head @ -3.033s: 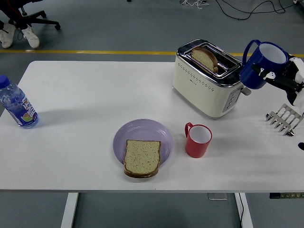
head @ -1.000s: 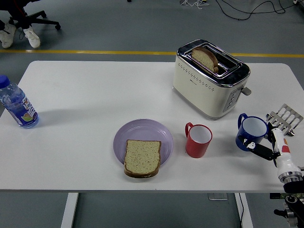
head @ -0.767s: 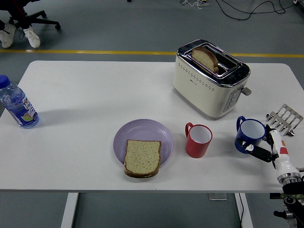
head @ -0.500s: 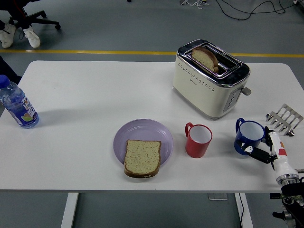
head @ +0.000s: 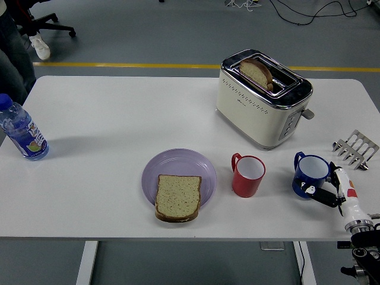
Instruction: Pick up the cup,pour liquid into bread,place the cup on the desk
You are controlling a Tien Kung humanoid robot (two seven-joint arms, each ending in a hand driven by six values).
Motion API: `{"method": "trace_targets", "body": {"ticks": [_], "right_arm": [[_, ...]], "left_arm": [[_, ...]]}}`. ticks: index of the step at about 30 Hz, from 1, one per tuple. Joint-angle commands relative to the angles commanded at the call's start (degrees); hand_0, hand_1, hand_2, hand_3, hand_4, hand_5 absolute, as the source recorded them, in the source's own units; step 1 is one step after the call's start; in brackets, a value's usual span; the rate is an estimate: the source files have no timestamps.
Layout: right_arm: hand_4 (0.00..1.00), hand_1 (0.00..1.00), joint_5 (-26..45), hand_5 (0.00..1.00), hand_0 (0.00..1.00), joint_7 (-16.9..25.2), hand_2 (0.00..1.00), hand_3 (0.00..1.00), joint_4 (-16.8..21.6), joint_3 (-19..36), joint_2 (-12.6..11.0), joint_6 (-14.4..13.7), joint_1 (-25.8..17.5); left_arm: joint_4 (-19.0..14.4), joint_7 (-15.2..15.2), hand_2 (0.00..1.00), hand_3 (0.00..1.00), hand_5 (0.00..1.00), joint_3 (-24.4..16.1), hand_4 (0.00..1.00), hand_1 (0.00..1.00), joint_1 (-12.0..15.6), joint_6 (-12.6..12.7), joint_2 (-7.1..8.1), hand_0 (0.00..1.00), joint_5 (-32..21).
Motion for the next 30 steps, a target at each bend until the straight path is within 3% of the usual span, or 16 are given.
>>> {"method": "trace_targets", "body": {"ticks": [30], "right_arm": [[0.625,0.410,2.5,0.002,0.457,2.2,0.550,0.546,-2.1,0.0,2.0,-0.8,0.4]], "left_arm": [[0.0,-0.1,0.650,0.555,0.998,1.5,0.378,0.595,0.1,-0.1,-0.35,0.630,-1.3]]}}
